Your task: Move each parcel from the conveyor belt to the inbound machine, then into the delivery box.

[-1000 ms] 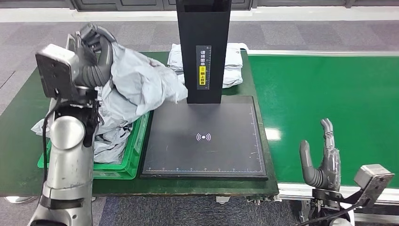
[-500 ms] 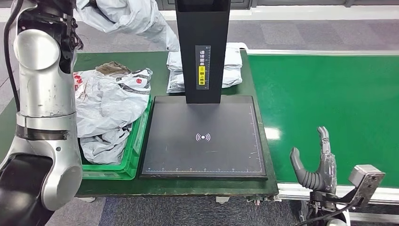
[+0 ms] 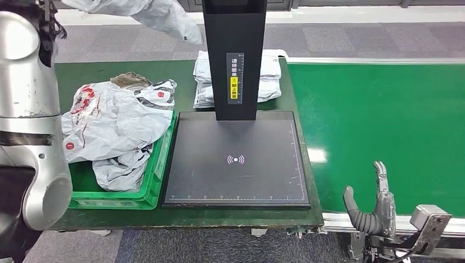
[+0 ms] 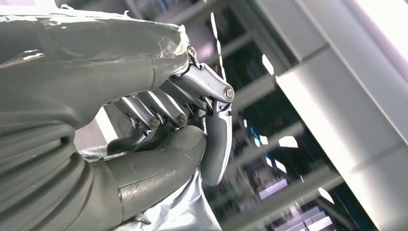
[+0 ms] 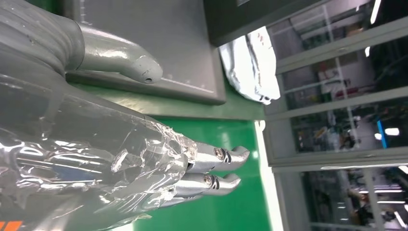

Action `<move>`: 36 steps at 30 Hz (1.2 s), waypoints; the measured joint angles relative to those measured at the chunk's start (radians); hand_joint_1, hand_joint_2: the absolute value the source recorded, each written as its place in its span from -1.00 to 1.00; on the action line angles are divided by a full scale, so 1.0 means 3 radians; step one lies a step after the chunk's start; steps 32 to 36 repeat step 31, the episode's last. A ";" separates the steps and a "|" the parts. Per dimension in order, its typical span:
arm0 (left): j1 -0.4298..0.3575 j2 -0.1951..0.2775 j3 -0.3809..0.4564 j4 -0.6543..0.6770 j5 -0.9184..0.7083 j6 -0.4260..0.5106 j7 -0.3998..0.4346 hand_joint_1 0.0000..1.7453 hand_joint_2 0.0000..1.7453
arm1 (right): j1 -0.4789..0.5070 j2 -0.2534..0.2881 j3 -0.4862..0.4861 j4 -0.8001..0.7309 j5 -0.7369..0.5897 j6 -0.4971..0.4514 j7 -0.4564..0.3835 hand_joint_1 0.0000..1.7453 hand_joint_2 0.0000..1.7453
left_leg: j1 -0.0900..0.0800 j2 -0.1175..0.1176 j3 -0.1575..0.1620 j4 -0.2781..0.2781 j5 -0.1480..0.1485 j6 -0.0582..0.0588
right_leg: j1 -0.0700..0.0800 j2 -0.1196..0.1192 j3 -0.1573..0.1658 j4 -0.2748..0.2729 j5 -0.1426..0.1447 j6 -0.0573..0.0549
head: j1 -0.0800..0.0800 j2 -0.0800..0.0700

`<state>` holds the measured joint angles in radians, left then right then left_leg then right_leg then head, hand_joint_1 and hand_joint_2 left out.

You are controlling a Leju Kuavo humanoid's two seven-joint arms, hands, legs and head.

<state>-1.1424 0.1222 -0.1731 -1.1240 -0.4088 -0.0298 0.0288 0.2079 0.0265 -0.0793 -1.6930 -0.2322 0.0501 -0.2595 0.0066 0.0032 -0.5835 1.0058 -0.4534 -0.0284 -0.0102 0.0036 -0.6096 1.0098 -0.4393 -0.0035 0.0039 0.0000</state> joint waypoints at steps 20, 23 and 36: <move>0.2679 0.0098 0.0447 0.0089 -0.0303 0.0319 -0.0652 -1.00 -1.00 | 0.0413 0.0236 -0.0399 -0.0438 0.0177 0.0282 0.0139 -1.00 1.00 | -0.0007 0.0015 0.0009 -0.0004 -0.0018 0.0004 | -0.0005 0.0011 0.0003 0.0000 -0.0016 0.0000 | 0.0000 0.0000; 0.2901 0.0012 0.0575 0.0102 -0.0455 0.0310 -0.0582 -1.00 -1.00 | 0.0403 0.0237 -0.0399 -0.0437 0.0180 0.0272 0.0146 -1.00 1.00 | -0.0007 0.0011 0.0007 -0.0004 -0.0019 0.0005 | -0.0005 0.0007 0.0005 0.0000 -0.0019 0.0002 | 0.0001 0.0000; 0.3038 -0.0113 0.0896 0.0085 -0.0594 0.0513 -0.0414 -1.00 -1.00 | 0.0365 0.0245 -0.0399 -0.0437 0.0185 0.0213 0.0176 -1.00 1.00 | -0.0005 0.0009 0.0008 -0.0004 -0.0022 0.0004 | -0.0003 0.0003 0.0007 0.0000 -0.0019 0.0002 | 0.0000 0.0000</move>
